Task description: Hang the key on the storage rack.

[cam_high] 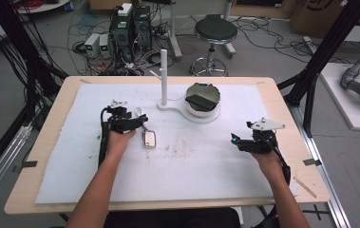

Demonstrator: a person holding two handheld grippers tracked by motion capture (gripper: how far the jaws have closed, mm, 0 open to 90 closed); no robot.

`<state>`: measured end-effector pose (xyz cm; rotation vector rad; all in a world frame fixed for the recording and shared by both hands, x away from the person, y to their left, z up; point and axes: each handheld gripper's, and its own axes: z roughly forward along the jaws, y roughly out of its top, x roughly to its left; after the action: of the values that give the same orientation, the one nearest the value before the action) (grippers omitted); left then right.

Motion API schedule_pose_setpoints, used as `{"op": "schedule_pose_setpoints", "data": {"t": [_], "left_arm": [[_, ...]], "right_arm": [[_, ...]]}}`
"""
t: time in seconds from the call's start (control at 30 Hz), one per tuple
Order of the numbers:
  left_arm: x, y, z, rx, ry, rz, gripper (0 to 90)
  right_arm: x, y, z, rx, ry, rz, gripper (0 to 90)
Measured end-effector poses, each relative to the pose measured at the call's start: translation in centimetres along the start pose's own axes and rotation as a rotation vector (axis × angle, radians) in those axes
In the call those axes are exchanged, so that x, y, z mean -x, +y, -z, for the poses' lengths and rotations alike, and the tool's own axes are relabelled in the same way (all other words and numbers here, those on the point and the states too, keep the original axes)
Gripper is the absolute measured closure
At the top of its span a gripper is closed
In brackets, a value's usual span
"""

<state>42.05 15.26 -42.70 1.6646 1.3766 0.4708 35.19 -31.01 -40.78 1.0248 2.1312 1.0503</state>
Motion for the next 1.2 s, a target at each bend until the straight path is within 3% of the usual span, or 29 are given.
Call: {"op": "schedule_pose_setpoints", "data": {"t": [0.07,0.17,0.3,0.5,0.73,0.87,1.03,1.1,1.2], "left_arm": [[-0.1,0.1,-0.7,-0.021,0.035,0.016,35.6],[-0.3,0.2,-1.2,-0.013,0.056,0.035,36.8],[-0.3,0.3,-1.8,-0.034,0.079,0.02,38.7],[-0.4,-0.2,-2.8,-0.082,0.11,0.032,40.2],[-0.2,-0.3,-3.0,-0.113,0.154,-0.016,48.1],[0.2,-0.3,-3.0,-0.127,0.179,-0.06,58.4],[0.5,-0.3,-3.1,-0.128,0.138,-0.039,70.1],[0.6,-0.4,-3.2,-0.127,0.1,-0.026,77.0],[1.2,-0.5,-3.4,-0.126,0.097,-0.065,84.4]], "right_arm": [[0.0,-0.1,0.0,-0.005,0.003,-0.002,21.6],[0.1,-0.2,-0.1,-0.007,0.007,-0.002,21.6],[0.2,-0.2,-0.1,-0.007,0.009,-0.004,21.6],[0.1,-0.3,-0.3,-0.015,0.016,-0.004,21.6],[0.0,-0.2,-0.3,-0.015,0.021,0.0,21.7],[0.1,-0.2,-0.3,-0.013,0.021,-0.001,21.7],[0.1,-0.3,-0.4,-0.016,0.022,-0.003,21.7],[0.1,-0.3,-0.4,-0.015,0.022,0.0,21.7],[0.1,-0.3,-0.3,-0.014,0.02,0.0,21.7]]}}
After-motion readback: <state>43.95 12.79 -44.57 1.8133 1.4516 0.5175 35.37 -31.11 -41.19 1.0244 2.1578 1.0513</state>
